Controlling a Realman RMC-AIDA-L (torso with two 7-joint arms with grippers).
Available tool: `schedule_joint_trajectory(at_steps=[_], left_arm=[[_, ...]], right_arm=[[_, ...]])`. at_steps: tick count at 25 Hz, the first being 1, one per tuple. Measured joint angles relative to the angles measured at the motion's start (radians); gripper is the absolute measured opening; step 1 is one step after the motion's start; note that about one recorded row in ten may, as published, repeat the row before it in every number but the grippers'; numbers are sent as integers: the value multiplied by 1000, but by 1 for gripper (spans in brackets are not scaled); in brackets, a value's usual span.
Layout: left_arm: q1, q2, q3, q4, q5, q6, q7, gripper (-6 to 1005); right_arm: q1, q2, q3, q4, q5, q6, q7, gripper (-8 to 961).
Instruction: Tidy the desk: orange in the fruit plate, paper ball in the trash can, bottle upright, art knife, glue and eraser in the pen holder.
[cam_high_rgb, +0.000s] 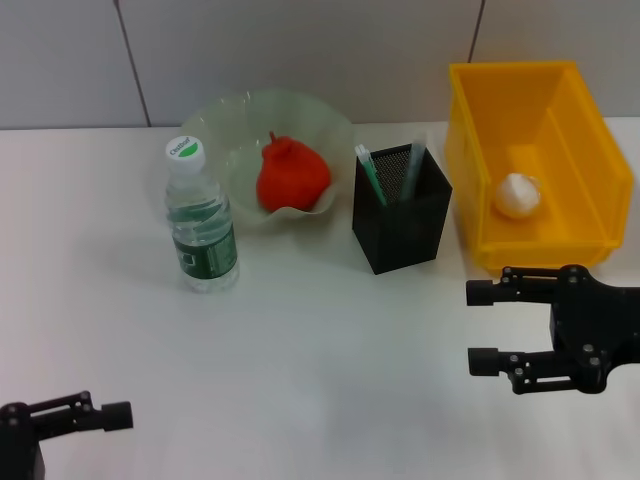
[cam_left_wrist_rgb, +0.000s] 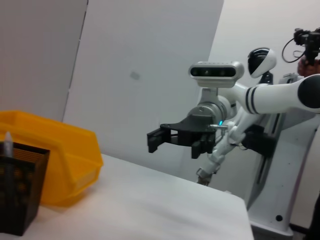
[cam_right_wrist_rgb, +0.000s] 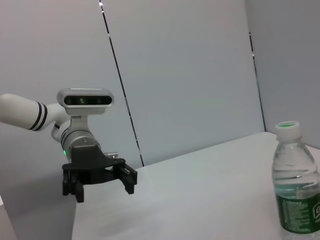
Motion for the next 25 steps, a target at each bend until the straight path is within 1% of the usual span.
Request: schedule_joint_trajectory(at_steps=[1, 2, 3, 4, 5, 6, 7, 9, 11, 12, 13, 16, 19, 25], left_arm=[[0, 0, 0, 0, 0, 0, 0, 801], [-7, 0, -42, 0, 33, 0, 0, 801], [-7, 0, -42, 0, 33, 0, 0, 801], [-9, -1, -59, 1, 44, 0, 0, 801], [-16, -1, -100, 3, 68, -1, 0, 801], [-16, -1, -100, 3, 68, -1, 0, 801], [-34, 3, -171, 5, 102, -2, -11, 801], [-45, 8, -193, 7, 119, -3, -21, 801], [-69, 17, -223, 9, 153, -5, -43, 801], [-69, 17, -223, 9, 153, -5, -43, 801], [-93, 20, -238, 8, 186, -6, -58, 801], [-114, 19, -247, 9, 216, -7, -69, 801], [-127, 15, -249, 10, 231, -7, -74, 801], [-131, 14, -249, 10, 232, -6, -79, 801]], right_arm=[[0, 0, 0, 4, 0, 4, -3, 761], [0, 0, 0, 6, 0, 7, -3, 761], [0, 0, 0, 8, 0, 11, -4, 761], [0, 1, 0, 9, 0, 15, -4, 761], [0, 1, 0, 11, 0, 22, -4, 761], [0, 2, 0, 16, 0, 28, -5, 761], [2, 2, 1, 21, 0, 34, -5, 761], [7, 1, 1, 32, 0, 47, -5, 761], [11, 1, -2, 36, 0, 58, -6, 761], [12, 1, -5, 36, 0, 63, -7, 761], [14, 2, -10, 36, 0, 67, -7, 761], [21, 3, -21, 45, 0, 75, -8, 761], [26, 2, -23, 57, 0, 76, -8, 761], [27, 2, -28, 58, 0, 77, -8, 761]])
